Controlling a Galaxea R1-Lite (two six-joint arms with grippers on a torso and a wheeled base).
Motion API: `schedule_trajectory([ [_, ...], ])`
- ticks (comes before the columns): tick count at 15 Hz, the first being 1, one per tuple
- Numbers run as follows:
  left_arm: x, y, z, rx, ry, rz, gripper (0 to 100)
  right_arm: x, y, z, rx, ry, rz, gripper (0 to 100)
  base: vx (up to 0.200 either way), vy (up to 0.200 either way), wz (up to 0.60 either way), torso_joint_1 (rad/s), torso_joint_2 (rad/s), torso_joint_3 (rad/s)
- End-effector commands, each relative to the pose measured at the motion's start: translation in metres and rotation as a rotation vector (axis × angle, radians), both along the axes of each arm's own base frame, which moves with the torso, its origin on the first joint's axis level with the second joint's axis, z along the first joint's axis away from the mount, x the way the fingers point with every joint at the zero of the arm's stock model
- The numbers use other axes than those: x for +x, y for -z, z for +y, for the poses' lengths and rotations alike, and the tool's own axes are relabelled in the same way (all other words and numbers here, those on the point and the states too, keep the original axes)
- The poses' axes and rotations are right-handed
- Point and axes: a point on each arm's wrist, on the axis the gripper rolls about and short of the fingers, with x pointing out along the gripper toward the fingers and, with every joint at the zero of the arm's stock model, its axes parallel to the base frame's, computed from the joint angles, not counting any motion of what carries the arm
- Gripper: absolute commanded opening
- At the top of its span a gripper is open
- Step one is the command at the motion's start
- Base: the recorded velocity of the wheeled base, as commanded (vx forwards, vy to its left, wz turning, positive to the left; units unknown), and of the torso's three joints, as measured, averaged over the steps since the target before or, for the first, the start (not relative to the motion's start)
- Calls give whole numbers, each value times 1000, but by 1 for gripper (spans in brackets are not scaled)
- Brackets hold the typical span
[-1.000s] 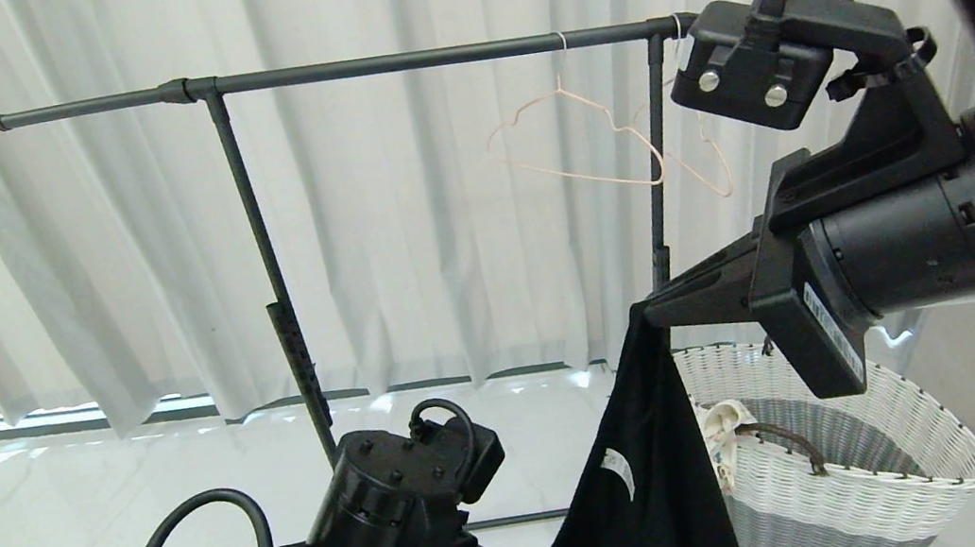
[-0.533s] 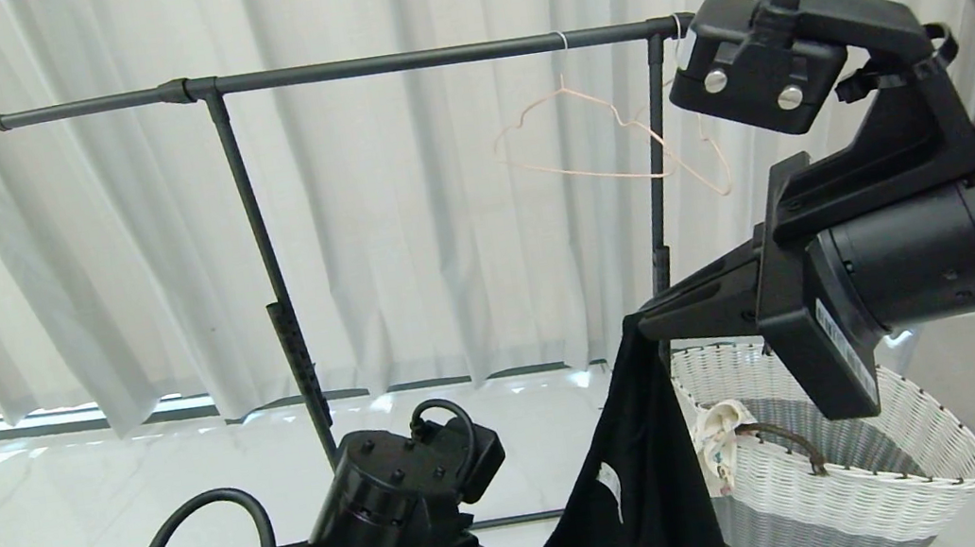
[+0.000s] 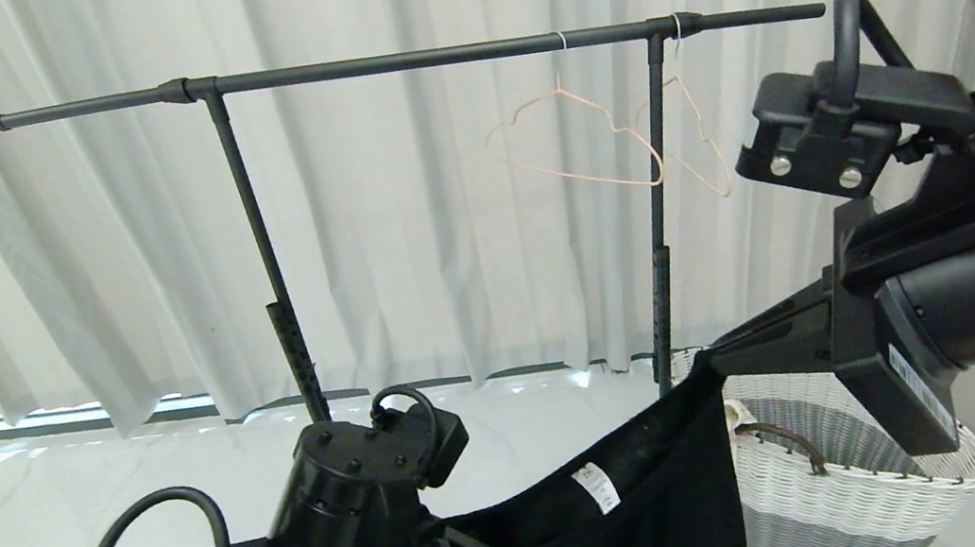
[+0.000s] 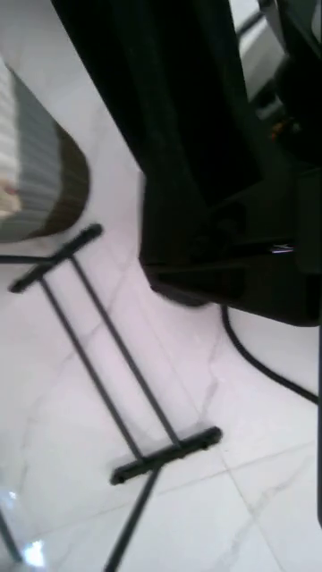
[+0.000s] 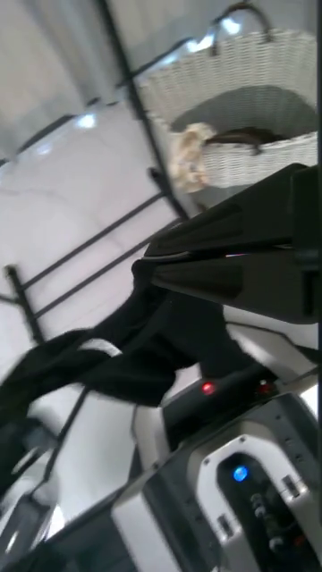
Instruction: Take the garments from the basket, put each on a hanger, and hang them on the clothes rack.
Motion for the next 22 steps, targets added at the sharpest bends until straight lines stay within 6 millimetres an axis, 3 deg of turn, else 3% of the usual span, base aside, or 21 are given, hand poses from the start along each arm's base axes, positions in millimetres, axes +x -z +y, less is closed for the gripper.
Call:
schedule_trajectory([
  [1,-4,-44,13,-137,5,-113,0,-2,8,-18,-24,59,6,0,0,0,0,0,0,0],
  [5,-13,-114,33,-131,-10,-88,0,-2,13,-22,19,150,19,0,0,0,0,0,0,0],
  [7,-23,-169,40,-126,9,-58,0,3,4,-22,80,188,-23,0,0,0,0,0,0,0],
  [9,-26,-210,42,-144,9,-79,0,8,-20,-27,158,218,-78,0,0,0,0,0,0,0],
  [12,-23,-254,39,-203,14,-158,0,12,-60,-42,255,275,-155,0,0,0,0,0,0,0],
  [14,-27,-262,34,-222,40,-181,0,8,-75,-50,278,284,-171,0,0,0,0,0,0,0],
  [17,-36,-262,26,-206,69,-195,0,5,-81,-53,293,282,-181,0,0,0,0,0,0,0],
  [20,-33,-254,17,-66,172,-270,0,-20,-82,-74,263,235,-137,0,0,0,0,0,0,0],
  [22,-19,-255,3,-45,217,-362,0,-44,-82,-91,239,178,-96,0,0,0,0,0,0,0],
])
